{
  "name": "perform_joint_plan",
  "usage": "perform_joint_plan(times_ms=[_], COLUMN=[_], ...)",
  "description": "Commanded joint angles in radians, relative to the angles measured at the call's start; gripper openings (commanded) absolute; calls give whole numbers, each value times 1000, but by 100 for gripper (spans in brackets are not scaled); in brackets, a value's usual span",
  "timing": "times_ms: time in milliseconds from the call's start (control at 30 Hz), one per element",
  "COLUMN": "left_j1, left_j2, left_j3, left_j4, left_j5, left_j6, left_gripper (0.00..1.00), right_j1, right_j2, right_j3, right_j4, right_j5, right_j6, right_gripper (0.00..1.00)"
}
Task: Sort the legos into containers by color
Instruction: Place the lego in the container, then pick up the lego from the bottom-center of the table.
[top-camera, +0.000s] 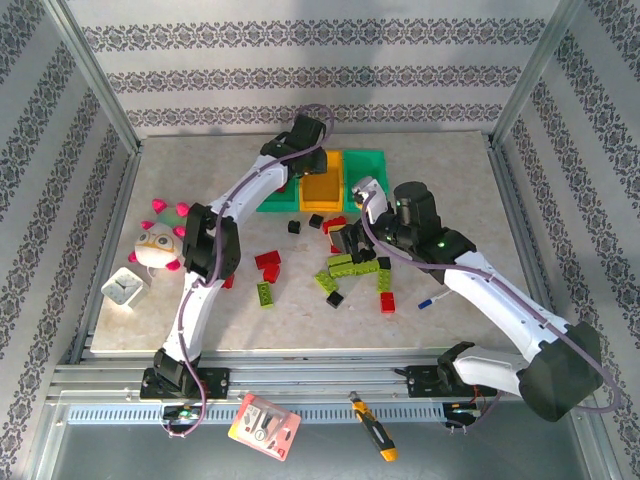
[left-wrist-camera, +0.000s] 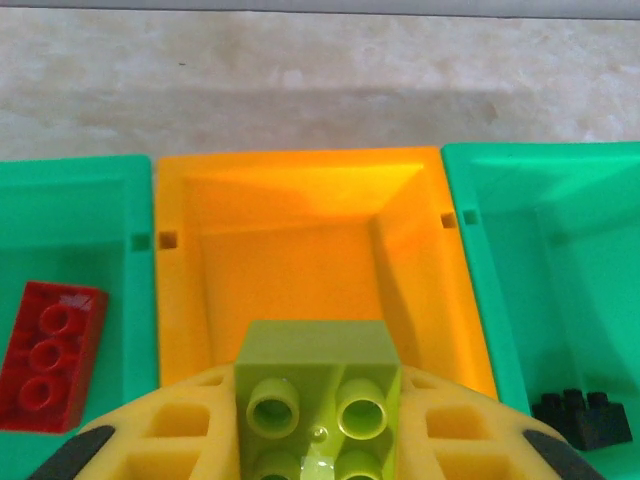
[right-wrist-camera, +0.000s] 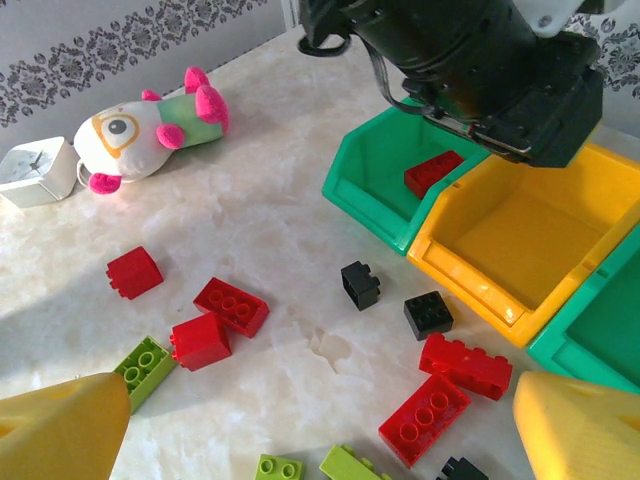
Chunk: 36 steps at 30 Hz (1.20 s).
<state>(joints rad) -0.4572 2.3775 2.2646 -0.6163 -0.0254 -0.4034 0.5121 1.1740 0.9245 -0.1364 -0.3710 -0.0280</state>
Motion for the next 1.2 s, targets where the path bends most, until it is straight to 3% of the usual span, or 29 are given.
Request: perform_joint_plan(times_ms=[0, 300, 533, 700, 733, 933, 1167], left_j1=[-11, -13, -19, -35, -42, -60, -73], left_j2=[63, 126, 70, -38, -78, -371, -735], left_j3=[98, 151, 149, 85, 36, -449, -1104], left_j4=[-93, -102, -95, -54, -25, 351, 882], left_j5=[16, 49, 51, 77, 78, 87, 254], left_j6=[23, 22, 68, 127, 149, 258, 455], left_gripper=[28, 36, 65, 94, 100, 99, 99], right_j1=[-12, -18, -62, -84, -87, -111, -116], right_j2=[-20, -46, -81, -101, -99, -69, -13], right_j3=[-19, -38, -42, -78, -82, -96, -127], right_j4=[25, 29, -8, -72, -95, -254, -413], right_j5=[18, 98, 228, 343, 352, 423, 407], right_j6=[18, 22, 162, 249, 258, 382, 461], right_gripper=[98, 98, 96, 94, 94, 93, 94])
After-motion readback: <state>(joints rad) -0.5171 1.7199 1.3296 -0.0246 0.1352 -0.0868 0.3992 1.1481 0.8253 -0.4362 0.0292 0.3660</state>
